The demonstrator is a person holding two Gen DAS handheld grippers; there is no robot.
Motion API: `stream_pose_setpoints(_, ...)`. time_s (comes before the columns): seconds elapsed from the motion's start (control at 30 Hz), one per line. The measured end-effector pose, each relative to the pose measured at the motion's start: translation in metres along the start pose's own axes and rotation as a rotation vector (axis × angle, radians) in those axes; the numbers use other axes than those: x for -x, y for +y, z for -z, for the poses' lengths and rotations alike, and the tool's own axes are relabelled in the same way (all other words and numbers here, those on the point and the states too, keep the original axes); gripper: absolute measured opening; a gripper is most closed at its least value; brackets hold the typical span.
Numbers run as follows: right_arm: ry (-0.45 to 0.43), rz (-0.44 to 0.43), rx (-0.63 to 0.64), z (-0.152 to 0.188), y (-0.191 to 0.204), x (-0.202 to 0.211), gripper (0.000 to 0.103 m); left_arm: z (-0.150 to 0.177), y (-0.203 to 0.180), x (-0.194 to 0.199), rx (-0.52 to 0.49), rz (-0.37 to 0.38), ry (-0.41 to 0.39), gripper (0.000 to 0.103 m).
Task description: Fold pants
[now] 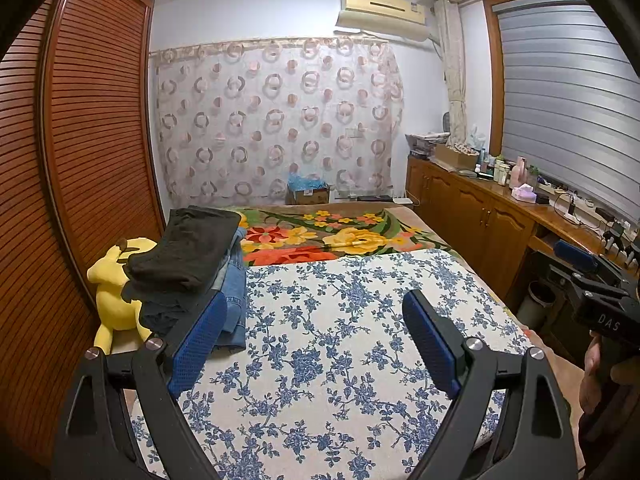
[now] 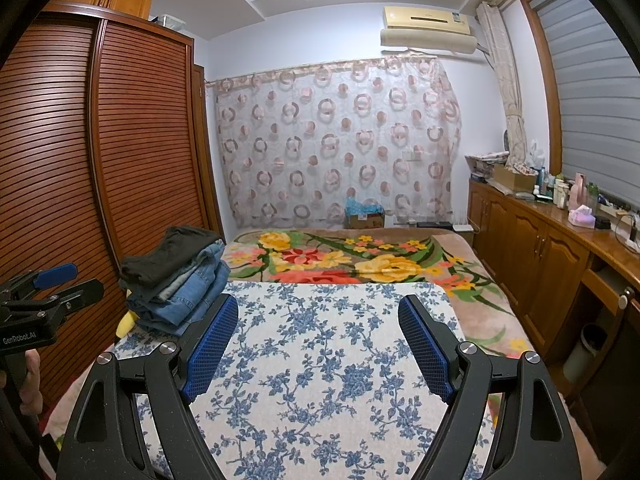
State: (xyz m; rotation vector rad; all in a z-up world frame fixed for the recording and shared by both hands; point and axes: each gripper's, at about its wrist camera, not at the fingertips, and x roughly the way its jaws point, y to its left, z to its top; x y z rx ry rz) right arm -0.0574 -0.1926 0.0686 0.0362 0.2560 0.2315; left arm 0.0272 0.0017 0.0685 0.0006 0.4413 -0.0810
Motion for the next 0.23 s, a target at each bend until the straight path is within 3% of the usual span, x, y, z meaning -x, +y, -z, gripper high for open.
stream_pose_setpoints(0.23, 0.000, 0.000, 0.001, 0.0004, 0.0008, 0.0000, 0.084, 0.0001, -0.0004, 0.0001, 0.001, 0.001, 0.000, 0.090)
